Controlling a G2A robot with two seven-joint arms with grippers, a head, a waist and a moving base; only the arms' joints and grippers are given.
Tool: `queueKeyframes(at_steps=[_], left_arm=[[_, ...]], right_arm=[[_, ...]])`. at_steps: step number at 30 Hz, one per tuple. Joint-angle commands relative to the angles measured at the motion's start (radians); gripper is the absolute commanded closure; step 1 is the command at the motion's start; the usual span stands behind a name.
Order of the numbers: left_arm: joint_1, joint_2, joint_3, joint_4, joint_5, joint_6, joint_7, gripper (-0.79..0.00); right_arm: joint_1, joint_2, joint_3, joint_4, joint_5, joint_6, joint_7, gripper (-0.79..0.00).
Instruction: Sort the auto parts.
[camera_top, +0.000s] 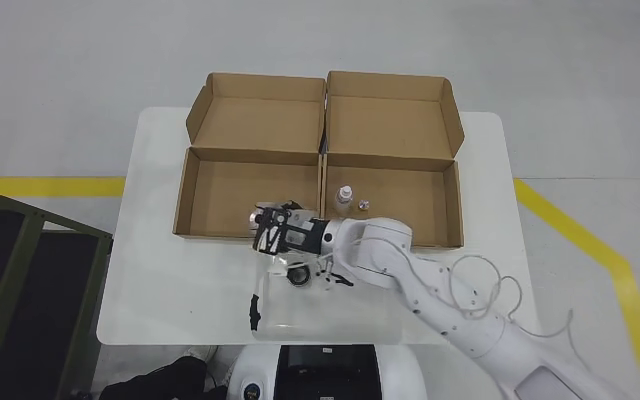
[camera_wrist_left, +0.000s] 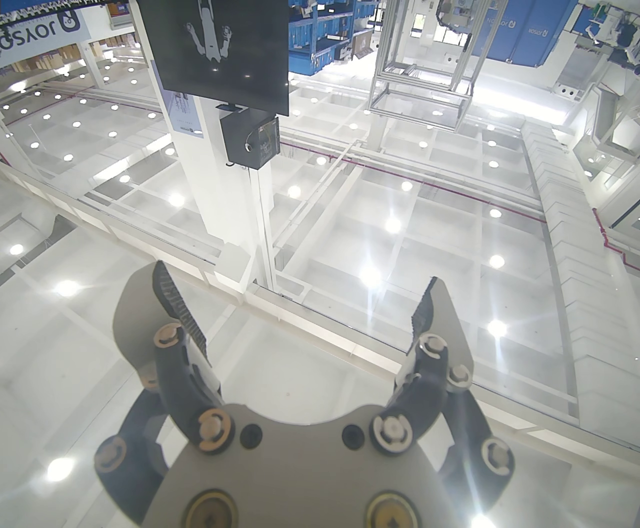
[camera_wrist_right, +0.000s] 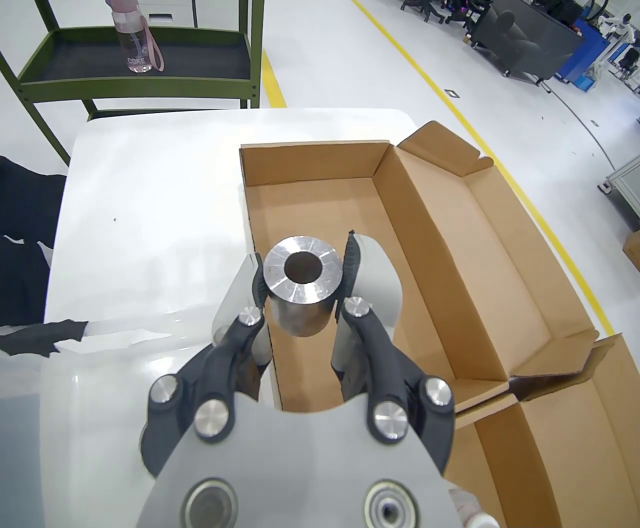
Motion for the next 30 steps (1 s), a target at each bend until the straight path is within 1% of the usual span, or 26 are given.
queueKeyframes(at_steps=[1,17,25,30], left_arm=[[0.000,0.000,0.000,0.000,0.000,0.000,0.000,-0.785],[0.000,0.000,0.000,0.000,0.000,0.000,0.000,-0.785],[0.000,0.000,0.000,0.000,0.000,0.000,0.000,-0.785],[0.000,0.000,0.000,0.000,0.000,0.000,0.000,-0.785]], right_arm=[[0.019,-0.011,-0.011,0.026,0.007,0.006,0.000,0.000],[0.162,-0.132,-0.139,0.266,0.066,0.034,0.009,0.000],[0.205,-0.194,-0.185,0.402,0.092,0.039,0.011,0.000],[0.222,-0.224,-0.197,0.476,0.099,0.035,0.003,0.000]])
